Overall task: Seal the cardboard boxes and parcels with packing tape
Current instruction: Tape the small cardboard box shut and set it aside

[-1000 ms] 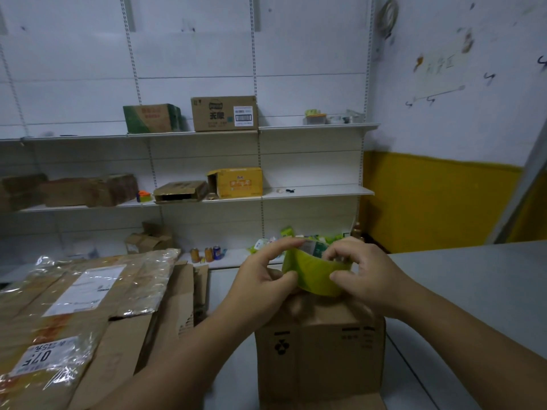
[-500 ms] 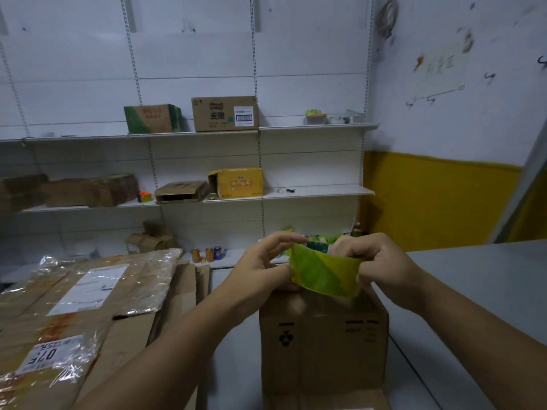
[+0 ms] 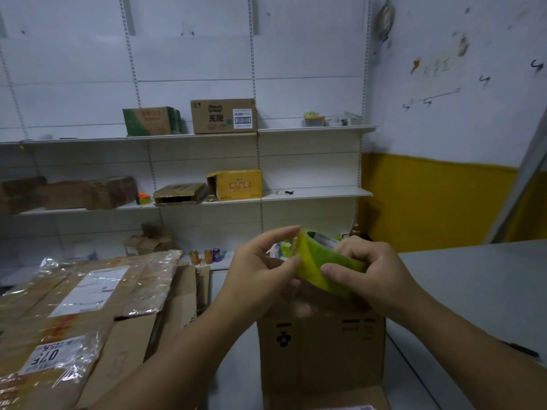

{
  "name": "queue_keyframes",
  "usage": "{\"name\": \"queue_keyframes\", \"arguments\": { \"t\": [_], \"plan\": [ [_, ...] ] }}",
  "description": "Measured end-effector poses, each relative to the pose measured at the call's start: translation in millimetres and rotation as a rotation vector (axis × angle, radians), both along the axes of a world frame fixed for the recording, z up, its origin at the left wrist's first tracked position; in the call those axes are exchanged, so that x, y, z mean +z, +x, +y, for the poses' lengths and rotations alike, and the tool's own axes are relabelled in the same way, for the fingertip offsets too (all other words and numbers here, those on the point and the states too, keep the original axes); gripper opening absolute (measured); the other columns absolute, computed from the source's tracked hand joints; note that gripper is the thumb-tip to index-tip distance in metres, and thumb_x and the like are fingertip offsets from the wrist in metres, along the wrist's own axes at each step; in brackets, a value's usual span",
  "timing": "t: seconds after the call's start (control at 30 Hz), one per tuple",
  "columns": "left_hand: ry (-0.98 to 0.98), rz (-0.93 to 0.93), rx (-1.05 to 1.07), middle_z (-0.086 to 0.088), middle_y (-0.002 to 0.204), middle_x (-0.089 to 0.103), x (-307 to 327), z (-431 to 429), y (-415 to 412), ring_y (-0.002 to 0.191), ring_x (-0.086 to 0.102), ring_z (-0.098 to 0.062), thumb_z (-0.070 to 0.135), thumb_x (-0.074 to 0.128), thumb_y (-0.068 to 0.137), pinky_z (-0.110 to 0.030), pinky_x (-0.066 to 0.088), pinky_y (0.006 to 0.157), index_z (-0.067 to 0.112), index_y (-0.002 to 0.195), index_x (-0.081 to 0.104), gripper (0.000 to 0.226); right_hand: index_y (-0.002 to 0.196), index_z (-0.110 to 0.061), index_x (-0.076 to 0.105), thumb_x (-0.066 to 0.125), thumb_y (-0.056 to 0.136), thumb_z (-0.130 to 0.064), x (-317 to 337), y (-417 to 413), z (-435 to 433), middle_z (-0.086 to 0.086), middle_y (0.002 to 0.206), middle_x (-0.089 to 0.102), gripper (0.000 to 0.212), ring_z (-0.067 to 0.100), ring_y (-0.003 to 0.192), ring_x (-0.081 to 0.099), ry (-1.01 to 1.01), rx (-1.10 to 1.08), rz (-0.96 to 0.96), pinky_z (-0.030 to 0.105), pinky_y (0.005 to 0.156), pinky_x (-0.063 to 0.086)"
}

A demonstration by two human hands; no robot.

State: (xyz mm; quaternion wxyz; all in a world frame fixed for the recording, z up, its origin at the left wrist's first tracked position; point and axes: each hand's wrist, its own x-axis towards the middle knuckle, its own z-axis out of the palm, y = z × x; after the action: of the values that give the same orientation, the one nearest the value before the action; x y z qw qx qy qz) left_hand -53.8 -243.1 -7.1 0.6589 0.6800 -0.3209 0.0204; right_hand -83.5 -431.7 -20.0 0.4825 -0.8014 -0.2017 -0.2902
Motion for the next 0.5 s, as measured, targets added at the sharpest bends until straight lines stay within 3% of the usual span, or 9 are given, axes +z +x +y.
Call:
{"name": "queue_keyframes", "arguments": {
  "t": [0.07, 0.17, 0.23, 0.33, 0.5],
  "plan": [
    [-0.02, 0.063, -0.06, -0.01, 0.091, 0.073, 5.8, 2.4, -1.9, 0.065, 0.068, -0.019, 0.007, 0.066, 0.077, -0.027, 0.058, 0.065, 0.027, 0.118, 0.058, 0.046, 0.049, -0.024, 0.058, 0.075, 0.063, -0.035, 2.8, -2.2, -5.6, -0.005, 0.067, 0.058, 0.025, 0.013, 0.068, 0.056, 0.134, 0.177, 0.012, 0.025, 0.062, 0.048],
    [0.008, 0.054, -0.102, -0.007, 0.099, 0.07, 10.5, 3.6, -6.1, 0.074, 0.07, -0.015, 0.012, 0.067, 0.075, -0.023, 0.057, 0.068, 0.027, 0.117, 0.058, 0.046, 0.047, -0.026, 0.057, 0.076, 0.062, -0.029, 5.9, -4.6, -8.1, -0.006, 0.067, 0.057, 0.023, 0.014, 0.068, 0.055, 0.156, 0.25, -0.02, 0.025, 0.061, 0.048],
    [0.096, -0.146, 0.069, 0.004, 0.11, 0.065, 10.0, 5.6, -6.5, 0.082, 0.07, -0.009, 0.011, 0.07, 0.079, -0.02, 0.056, 0.068, 0.029, 0.107, 0.062, 0.034, 0.047, -0.032, 0.058, 0.076, 0.061, -0.032, 7.9, -5.4, -6.3, -0.009, 0.066, 0.057, 0.023, 0.012, 0.068, 0.055, 0.131, 0.193, -0.048, 0.023, 0.062, 0.047],
    [0.269, -0.441, 0.299, 0.013, 0.099, 0.066, 9.3, 8.1, -9.9, 0.079, 0.066, 0.002, 0.027, 0.068, 0.078, -0.016, 0.056, 0.068, 0.025, 0.095, 0.069, 0.018, 0.05, -0.033, 0.058, 0.075, 0.062, -0.039, 9.5, -5.5, -3.8, -0.005, 0.068, 0.059, 0.022, 0.011, 0.07, 0.056, 0.046, 0.066, -0.104, 0.021, 0.063, 0.047],
    [0.552, -0.61, 0.499, 0.009, 0.095, 0.069, 8.4, 5.7, -18.3, 0.081, 0.061, -0.001, 0.032, 0.059, 0.09, -0.018, 0.051, 0.073, 0.024, 0.101, 0.072, 0.019, 0.055, -0.032, 0.06, 0.072, 0.063, -0.047, 5.1, -7.6, 4.3, -0.011, 0.07, 0.061, 0.021, 0.012, 0.073, 0.057, -0.08, -0.104, -0.178, 0.021, 0.063, 0.045]
  ]
}}
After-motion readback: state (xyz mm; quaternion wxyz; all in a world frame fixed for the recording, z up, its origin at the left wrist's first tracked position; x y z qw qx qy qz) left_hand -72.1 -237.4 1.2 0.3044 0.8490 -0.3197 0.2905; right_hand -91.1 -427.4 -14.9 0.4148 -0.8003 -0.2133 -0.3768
